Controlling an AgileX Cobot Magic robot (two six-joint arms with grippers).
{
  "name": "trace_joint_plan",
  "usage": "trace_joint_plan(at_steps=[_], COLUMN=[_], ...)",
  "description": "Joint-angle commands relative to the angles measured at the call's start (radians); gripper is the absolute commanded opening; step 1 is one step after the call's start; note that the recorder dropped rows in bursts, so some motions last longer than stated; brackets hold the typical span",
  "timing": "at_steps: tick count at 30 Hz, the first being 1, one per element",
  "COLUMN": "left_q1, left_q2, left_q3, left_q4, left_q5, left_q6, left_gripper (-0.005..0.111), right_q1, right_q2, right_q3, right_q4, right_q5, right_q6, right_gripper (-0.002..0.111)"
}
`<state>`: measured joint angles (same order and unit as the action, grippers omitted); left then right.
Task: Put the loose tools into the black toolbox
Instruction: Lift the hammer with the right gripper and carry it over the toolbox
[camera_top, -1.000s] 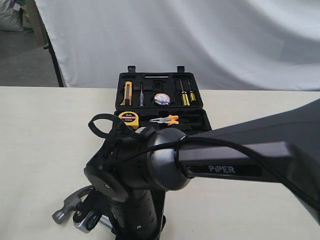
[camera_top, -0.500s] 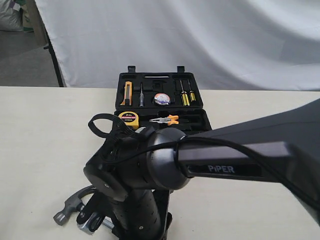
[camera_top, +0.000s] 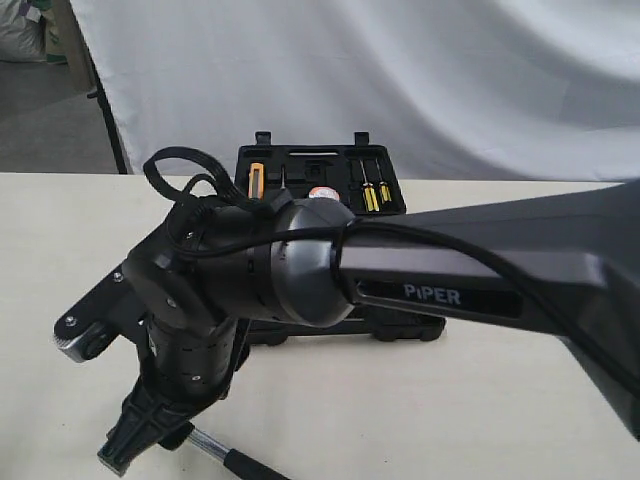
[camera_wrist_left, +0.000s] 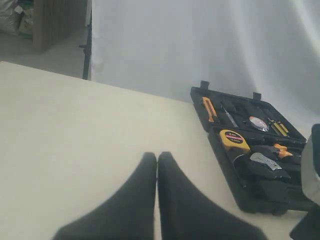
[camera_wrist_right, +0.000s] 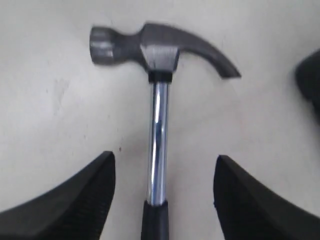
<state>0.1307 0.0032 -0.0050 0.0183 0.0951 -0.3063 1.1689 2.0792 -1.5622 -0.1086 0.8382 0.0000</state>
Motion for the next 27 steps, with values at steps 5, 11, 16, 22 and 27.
trace_joint_plan(at_steps=[5, 11, 16, 22, 27], left_q1=[0.025, 0.025, 0.025, 0.025, 0.025], left_q2=[-0.003, -0.003, -0.003, -0.003, -0.003], left_q3=[-0.003, -0.003, -0.003, -0.003, -0.003], left_q4=[0.004, 0.004, 0.004, 0.004, 0.004], left_q5=[-0.007, -0.007, -0.007, -0.007, -0.007], left_q6=[-0.005, -0.005, -0.005, -0.005, -0.005], left_gripper=[0.001, 0.001, 0.001, 0.001, 0.001], right_q1=[-0.010, -0.041, -0.039, -0.033, -0.033], right_q2=[0.075, 0.163, 0.160, 0.105, 0.061], right_q3=[-0.006, -0.006, -0.006, -0.006, -0.006], right_q4=[0.027, 0.040, 0.044, 0.044, 0.029], right_q5=[-0.149, -0.152, -0.119, -0.070, 0.002], right_q6=[0.000, 0.000, 0.000, -0.017, -0.080], right_gripper=[0.056, 0.052, 0.001, 0.000, 0.000])
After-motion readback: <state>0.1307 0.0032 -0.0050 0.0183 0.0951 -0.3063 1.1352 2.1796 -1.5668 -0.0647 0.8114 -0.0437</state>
